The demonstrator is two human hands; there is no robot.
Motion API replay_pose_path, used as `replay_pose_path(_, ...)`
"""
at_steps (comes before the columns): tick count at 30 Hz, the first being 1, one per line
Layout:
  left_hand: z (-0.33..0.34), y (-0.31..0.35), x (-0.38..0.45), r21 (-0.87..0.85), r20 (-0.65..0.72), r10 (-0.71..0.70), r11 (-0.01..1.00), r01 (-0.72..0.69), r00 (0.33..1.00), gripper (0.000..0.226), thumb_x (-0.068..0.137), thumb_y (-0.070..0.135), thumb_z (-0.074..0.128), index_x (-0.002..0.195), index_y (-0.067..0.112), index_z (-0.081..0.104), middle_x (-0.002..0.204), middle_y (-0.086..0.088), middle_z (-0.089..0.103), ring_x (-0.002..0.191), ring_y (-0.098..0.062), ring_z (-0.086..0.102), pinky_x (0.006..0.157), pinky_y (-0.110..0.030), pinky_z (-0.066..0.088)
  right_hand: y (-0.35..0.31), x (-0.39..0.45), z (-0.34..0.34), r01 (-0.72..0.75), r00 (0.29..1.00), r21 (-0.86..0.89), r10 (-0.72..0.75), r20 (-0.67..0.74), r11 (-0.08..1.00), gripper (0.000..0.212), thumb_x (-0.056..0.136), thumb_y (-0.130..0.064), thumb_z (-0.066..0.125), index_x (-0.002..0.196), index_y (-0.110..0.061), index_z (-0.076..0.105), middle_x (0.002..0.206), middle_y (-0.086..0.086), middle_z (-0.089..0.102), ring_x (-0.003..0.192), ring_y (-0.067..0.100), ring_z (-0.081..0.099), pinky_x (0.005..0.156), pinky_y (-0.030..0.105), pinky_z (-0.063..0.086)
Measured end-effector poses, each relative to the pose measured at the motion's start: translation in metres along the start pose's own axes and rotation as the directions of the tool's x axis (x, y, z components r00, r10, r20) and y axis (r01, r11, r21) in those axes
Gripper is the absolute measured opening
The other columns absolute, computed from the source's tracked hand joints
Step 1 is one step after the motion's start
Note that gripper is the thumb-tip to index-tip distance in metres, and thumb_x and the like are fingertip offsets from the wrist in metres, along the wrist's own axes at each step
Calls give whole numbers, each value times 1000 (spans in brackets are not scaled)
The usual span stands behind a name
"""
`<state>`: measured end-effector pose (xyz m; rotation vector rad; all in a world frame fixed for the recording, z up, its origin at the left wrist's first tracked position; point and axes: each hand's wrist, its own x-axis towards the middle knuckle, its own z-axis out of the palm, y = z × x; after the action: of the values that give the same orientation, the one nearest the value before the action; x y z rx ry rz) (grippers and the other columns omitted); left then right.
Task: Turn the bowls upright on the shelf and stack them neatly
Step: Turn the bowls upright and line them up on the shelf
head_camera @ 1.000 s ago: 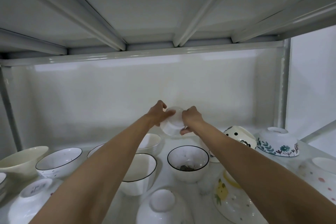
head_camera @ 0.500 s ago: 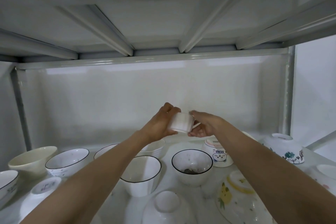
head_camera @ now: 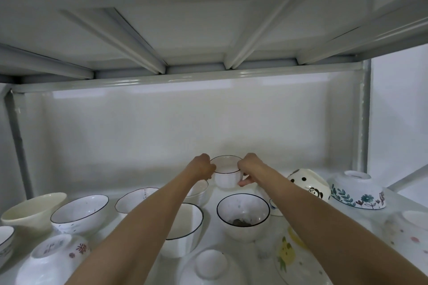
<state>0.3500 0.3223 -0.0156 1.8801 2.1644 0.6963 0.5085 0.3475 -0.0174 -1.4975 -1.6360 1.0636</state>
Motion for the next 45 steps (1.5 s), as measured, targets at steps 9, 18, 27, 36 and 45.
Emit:
replay_pose_path(9,19,8,7,194,30,-30,981,24,999,14,85,3,45,98,7,47,108,-12,65,86,-26,51,77,-31,41,9,-6,14,34,990,-453,-93,-109,891,25,77,6,47,57,-9,49,24,4,46,27,15,52,51,19,50)
replay_pose_path(18,29,5,12,263,71,-34,965,14,997,26,84,4,49,69,16,32,79,-4,51,83,-25,51,78,-32,41,15,-5,19,101,978,-531,-182,-103,841,24,82,3,44,63,-11,44,84,15,71,56,24,62,76,31,59)
replay_pose_path(27,28,29,5,289,-112,132,953,-95,985,38,92,23,48,127,7,51,131,-14,49,123,-31,47,100,-39,40,-2,-21,-9,136,945,-638,-292,-146,758,19,86,-2,49,103,-2,56,116,14,60,107,31,61,73,29,44)
replay_pose_path(36,43,106,-17,94,61,313,944,-318,948,53,98,48,40,100,-1,60,102,-19,64,96,-32,60,82,-34,45,14,-32,-108,-79,866,-577,-231,-444,813,30,85,-14,49,113,-8,58,119,12,60,111,31,59,89,34,46)
replay_pose_path(45,81,162,-38,-40,331,173,985,-169,928,59,92,63,38,65,11,39,60,-14,56,54,-28,60,61,-28,50,77,-46,-155,-204,965,-507,86,-247,837,15,90,-10,43,81,-3,52,94,18,66,79,32,66,76,34,55)
